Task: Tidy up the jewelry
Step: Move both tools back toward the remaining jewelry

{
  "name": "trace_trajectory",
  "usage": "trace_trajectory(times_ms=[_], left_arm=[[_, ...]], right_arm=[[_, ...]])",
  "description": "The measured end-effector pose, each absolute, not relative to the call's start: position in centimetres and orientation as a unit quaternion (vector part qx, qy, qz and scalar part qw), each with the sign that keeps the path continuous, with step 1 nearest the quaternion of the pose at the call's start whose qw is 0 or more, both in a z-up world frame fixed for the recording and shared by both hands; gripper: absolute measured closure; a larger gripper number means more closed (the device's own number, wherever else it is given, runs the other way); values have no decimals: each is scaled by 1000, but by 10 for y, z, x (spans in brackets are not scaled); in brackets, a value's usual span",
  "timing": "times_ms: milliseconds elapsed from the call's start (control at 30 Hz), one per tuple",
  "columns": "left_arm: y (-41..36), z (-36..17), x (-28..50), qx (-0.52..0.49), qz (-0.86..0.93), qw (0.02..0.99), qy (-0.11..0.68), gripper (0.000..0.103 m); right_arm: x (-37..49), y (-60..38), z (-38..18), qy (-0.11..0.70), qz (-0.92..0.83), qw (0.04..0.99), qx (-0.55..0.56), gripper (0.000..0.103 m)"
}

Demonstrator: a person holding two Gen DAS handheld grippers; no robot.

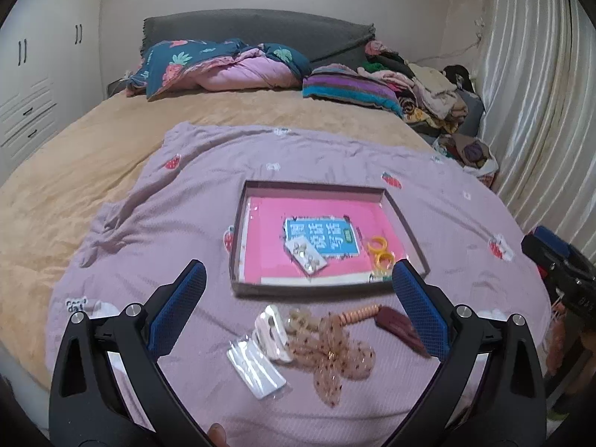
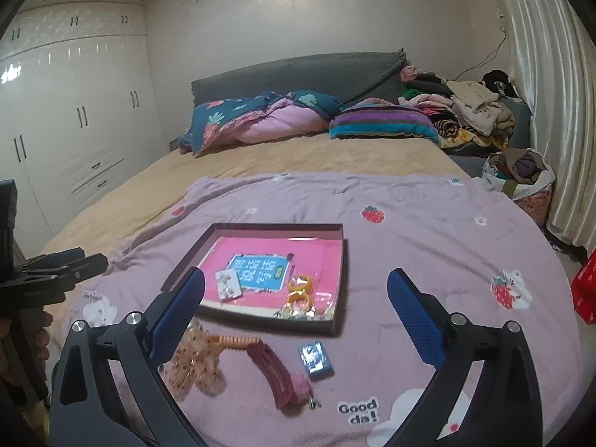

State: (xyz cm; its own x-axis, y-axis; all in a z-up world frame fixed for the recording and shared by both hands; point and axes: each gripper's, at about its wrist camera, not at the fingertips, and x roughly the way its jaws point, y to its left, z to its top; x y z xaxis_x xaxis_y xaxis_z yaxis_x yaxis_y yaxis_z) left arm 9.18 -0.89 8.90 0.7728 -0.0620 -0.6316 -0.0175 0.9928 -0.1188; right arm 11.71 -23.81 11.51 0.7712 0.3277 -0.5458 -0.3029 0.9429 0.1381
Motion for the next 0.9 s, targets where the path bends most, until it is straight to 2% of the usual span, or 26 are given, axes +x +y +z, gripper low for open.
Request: trace_trajectory(times_ms=[900], left_arm=[[-15,2,59,-25,-37,906,420,10]], right_arm=[[78,-227,50,373,172,911,-20,5]])
